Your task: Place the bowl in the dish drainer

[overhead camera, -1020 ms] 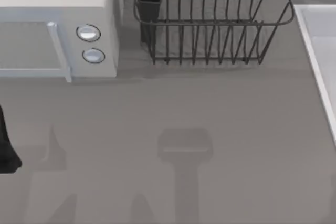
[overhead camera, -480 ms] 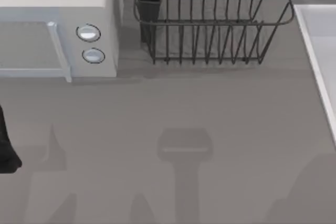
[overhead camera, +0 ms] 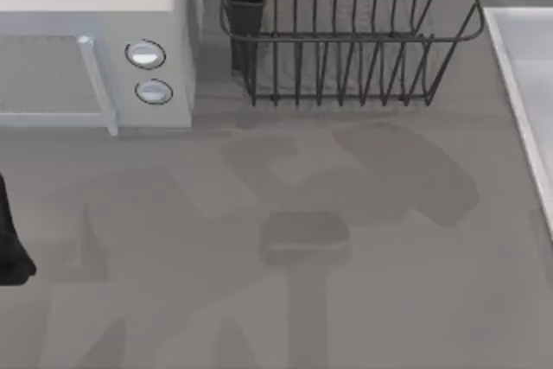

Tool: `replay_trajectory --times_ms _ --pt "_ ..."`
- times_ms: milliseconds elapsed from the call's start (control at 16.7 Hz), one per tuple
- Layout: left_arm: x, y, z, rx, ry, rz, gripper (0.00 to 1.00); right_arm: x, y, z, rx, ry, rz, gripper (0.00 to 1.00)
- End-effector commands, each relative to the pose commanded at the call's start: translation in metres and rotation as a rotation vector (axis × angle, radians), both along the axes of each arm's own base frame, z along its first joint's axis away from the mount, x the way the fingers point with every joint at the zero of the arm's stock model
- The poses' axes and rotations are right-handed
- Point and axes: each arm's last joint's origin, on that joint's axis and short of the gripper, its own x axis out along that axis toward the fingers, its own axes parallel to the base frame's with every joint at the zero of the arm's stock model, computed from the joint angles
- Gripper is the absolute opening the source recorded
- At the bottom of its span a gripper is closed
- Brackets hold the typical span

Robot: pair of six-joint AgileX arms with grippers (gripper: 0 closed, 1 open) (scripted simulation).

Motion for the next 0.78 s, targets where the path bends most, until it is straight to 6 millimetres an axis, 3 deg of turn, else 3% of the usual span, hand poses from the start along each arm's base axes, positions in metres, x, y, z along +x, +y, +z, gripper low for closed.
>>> replay_trajectory --times_ms 180,300,420,600,780 --pt "0.000 0.000 0.000 0.000 0.000 0.000 1.00 -0.006 0.107 0.011 0.004 -0.291 0.127 0.00" --pt "0.000 0.000 0.000 0.000 0.000 0.000 1.00 -0.031 0.171 0.022 0.076 -0.492 0.195 0.00" --pt "0.000 0.000 0.000 0.000 0.000 0.000 1.00 -0.065 0.219 0.035 0.188 -0.673 0.240 0.00" --pt "0.000 0.000 0.000 0.000 0.000 0.000 1.00 -0.117 0.261 0.054 0.374 -0.878 0.250 0.00" --pt "0.000 0.000 0.000 0.000 0.000 0.000 1.00 -0.151 0.274 0.065 0.506 -0.993 0.218 0.00"
